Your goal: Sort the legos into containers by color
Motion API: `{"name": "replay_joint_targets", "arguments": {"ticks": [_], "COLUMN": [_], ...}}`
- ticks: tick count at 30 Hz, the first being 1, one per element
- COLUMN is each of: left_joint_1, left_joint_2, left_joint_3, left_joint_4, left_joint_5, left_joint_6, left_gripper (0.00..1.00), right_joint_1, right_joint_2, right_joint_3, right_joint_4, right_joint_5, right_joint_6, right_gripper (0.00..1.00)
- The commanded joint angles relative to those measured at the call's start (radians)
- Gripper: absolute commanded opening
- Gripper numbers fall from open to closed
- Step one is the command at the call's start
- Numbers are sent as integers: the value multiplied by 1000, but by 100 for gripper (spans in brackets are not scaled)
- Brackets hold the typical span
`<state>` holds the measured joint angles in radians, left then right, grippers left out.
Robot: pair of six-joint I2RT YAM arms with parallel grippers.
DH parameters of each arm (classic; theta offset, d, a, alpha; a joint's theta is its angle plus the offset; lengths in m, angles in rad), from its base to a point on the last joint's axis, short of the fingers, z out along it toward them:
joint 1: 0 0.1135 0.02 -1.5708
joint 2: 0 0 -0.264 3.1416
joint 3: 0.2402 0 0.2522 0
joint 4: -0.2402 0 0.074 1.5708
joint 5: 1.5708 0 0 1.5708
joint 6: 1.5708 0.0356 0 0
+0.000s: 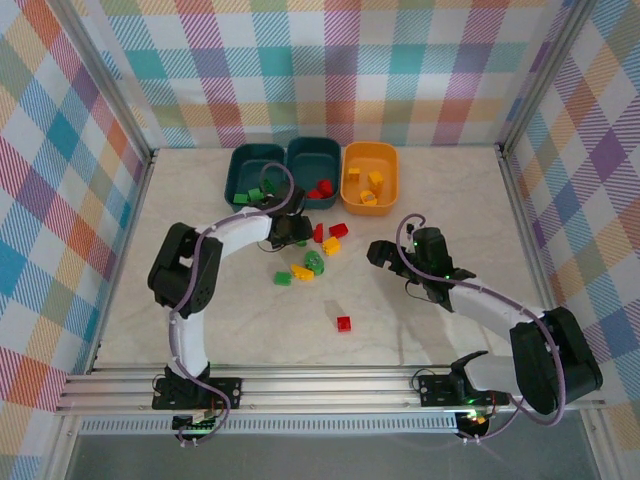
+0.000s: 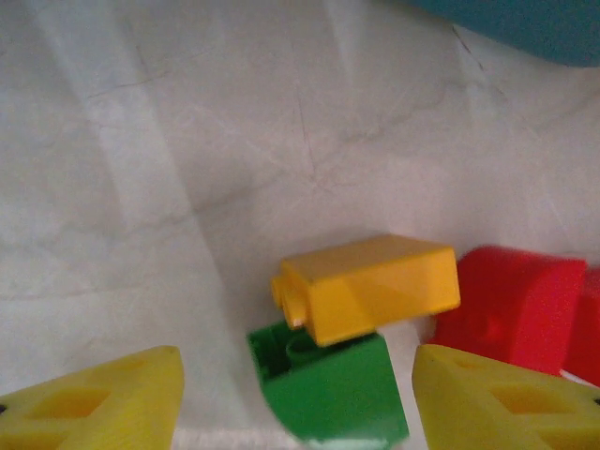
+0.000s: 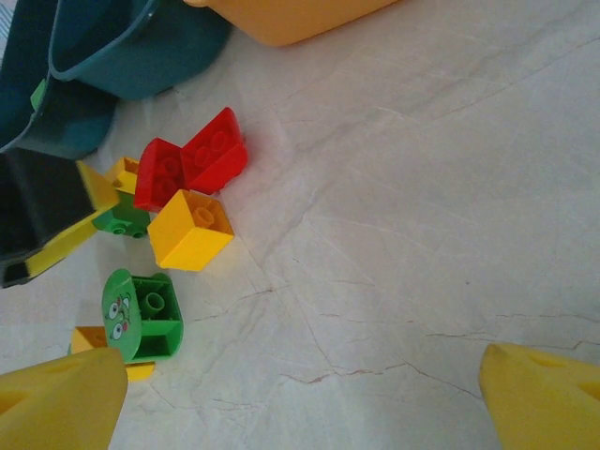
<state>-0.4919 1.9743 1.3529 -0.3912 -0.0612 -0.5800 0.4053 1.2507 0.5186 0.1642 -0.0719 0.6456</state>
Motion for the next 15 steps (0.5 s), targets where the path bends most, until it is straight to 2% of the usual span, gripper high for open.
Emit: {"name": "replay_joint_targets", "arguments": {"ticks": [1, 5, 10, 15], "left_joint_1": [-11, -14, -14, -14], "left_joint_2": [32, 63, 91, 79], "left_joint_3": [34, 50, 72, 56], "left_joint_4": [18, 10, -7, -1], "left_joint_5": [-16, -20, -26, -23], "left_joint_6": [34, 55, 62, 66], "left_gripper": [62, 58, 39, 33], "right_joint_1": [-2, -2, -2, -2], "right_joint_2": [-29, -33, -29, -28], "right_joint_3": [28, 28, 28, 28], "right_joint_4": [-5, -9, -7, -7], "right_joint_5": [9, 9, 6, 9], "right_joint_6": [-9, -8, -6, -7], "right_gripper": [96, 97, 97, 97]}}
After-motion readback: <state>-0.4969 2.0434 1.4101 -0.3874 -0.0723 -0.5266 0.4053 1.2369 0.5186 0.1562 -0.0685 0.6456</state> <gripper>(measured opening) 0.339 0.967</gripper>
